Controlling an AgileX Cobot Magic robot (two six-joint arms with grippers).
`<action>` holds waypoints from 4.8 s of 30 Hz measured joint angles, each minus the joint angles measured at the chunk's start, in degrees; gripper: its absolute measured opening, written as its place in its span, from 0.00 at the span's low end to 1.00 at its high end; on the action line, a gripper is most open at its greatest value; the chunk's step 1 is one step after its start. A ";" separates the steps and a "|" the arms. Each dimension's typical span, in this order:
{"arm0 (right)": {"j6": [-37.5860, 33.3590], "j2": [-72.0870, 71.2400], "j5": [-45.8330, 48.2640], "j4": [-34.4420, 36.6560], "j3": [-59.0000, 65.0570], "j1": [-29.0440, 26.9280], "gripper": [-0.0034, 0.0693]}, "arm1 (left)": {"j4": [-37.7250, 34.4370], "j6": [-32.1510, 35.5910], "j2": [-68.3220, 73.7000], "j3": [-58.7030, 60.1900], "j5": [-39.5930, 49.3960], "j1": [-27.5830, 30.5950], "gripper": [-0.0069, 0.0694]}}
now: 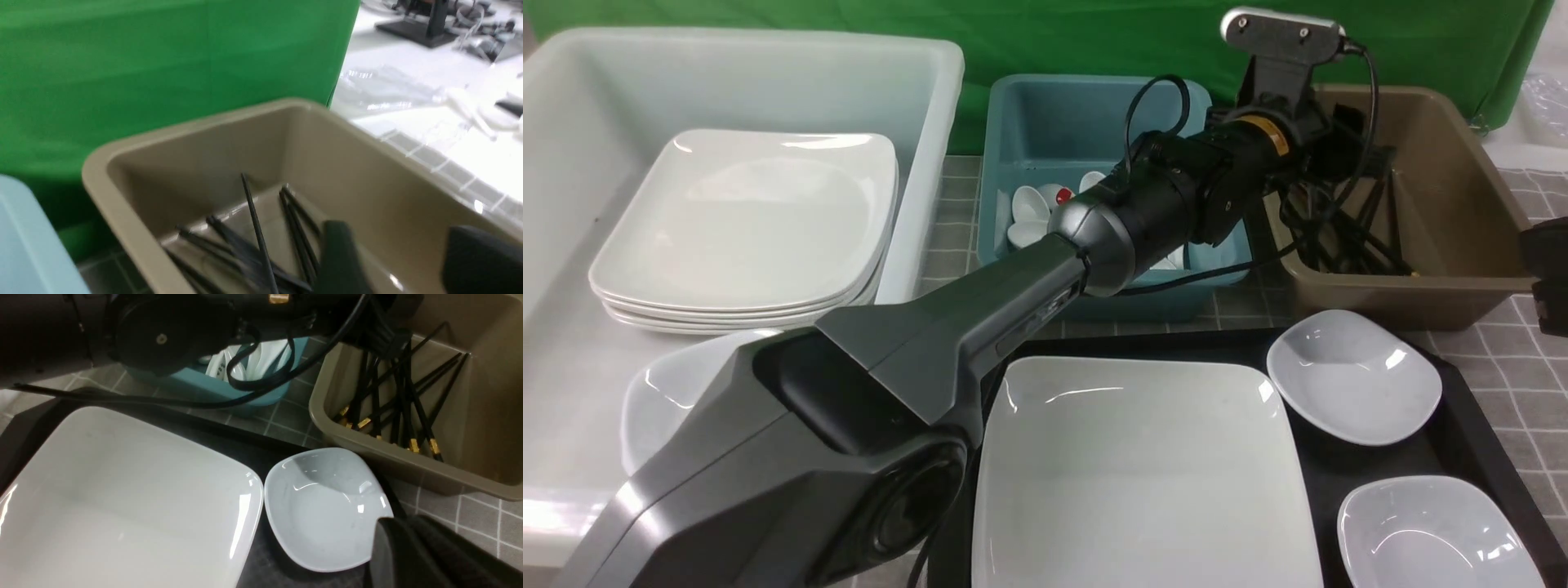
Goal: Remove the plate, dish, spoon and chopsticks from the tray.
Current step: Use the left arm to put the chopsticks into the small storage box on the right, then use the right arm to grab a small plate from the dinner plate, then use the right arm to put the small plate into the large storage box on the left, then use the right arm to grab a small plate from the dinner plate
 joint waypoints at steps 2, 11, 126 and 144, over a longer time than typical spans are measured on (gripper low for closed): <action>0.00 0.00 0.00 0.00 0.00 0.00 0.14 | 0.26 0.00 0.00 0.00 1.05 0.00 0.65; -0.02 0.00 0.00 0.00 0.00 0.00 0.14 | 2.52 0.18 -3.36 0.00 26.03 0.00 0.66; -21.77 65.09 10.73 22.69 -66.00 34.08 0.82 | -20.14 22.63 -92.61 73.91 45.17 56.45 0.10; -10.80 38.24 28.35 -6.34 -46.31 17.30 0.09 | -25.17 26.26 -83.38 73.91 42.70 20.61 0.10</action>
